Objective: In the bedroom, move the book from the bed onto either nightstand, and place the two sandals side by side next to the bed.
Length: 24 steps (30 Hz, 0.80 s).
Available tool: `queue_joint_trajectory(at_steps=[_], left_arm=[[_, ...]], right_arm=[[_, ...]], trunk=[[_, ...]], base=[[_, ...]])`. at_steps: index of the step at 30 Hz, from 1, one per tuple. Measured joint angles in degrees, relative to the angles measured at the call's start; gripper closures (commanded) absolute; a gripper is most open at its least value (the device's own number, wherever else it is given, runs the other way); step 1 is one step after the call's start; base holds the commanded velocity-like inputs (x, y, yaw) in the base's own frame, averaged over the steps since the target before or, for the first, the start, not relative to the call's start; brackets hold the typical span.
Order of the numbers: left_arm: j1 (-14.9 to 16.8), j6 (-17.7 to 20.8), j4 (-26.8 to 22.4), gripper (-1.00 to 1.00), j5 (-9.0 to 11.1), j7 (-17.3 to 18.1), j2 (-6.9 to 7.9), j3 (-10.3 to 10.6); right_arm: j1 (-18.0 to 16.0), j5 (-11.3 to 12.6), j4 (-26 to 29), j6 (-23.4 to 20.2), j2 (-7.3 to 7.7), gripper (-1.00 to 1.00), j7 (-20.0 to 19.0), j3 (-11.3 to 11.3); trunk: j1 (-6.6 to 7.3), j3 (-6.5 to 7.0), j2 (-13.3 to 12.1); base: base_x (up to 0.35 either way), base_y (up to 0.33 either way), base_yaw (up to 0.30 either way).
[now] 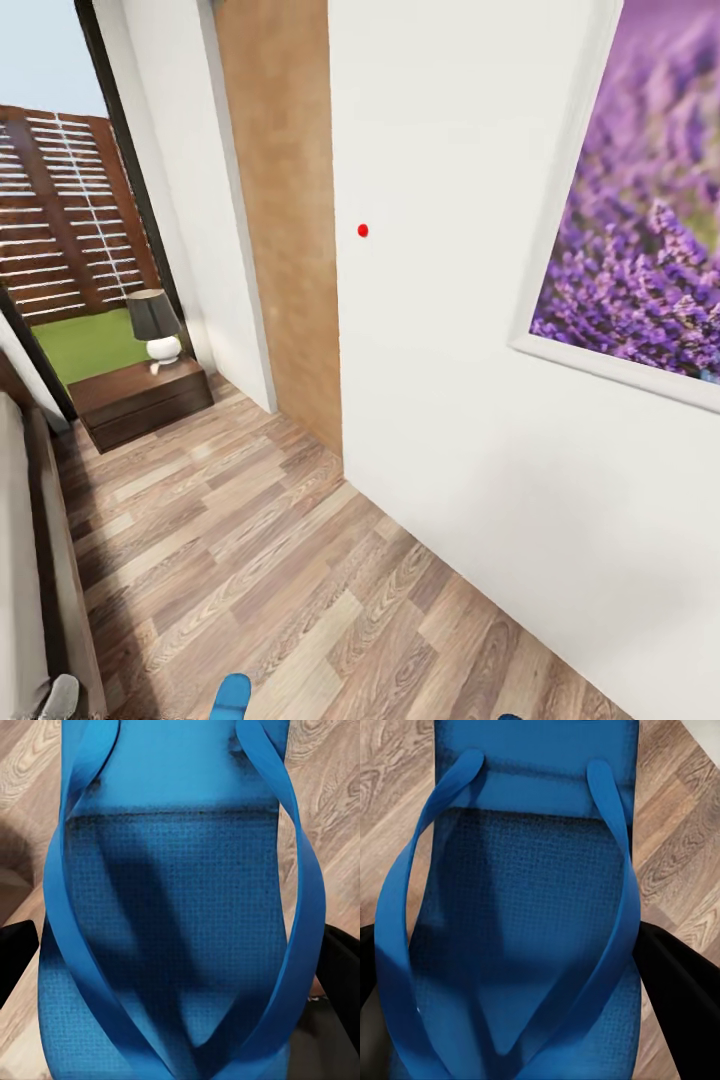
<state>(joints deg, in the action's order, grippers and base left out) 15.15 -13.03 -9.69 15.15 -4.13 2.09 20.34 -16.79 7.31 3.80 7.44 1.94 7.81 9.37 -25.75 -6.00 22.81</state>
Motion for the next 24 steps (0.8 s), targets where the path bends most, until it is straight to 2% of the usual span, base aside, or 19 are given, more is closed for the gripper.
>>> queue_joint_trajectory(at_steps=[24], left_arm=[[0.0, 0.0, 0.0, 1.00, -0.1, 0.0, 0.00, 0.0]], right_arm=[[0.0, 0.0, 0.0, 0.0, -0.05, 1.00, 0.0, 0.0]], trunk=[[0.00, 1.80, 0.0]], base=[[0.000, 0.000, 0.183]])
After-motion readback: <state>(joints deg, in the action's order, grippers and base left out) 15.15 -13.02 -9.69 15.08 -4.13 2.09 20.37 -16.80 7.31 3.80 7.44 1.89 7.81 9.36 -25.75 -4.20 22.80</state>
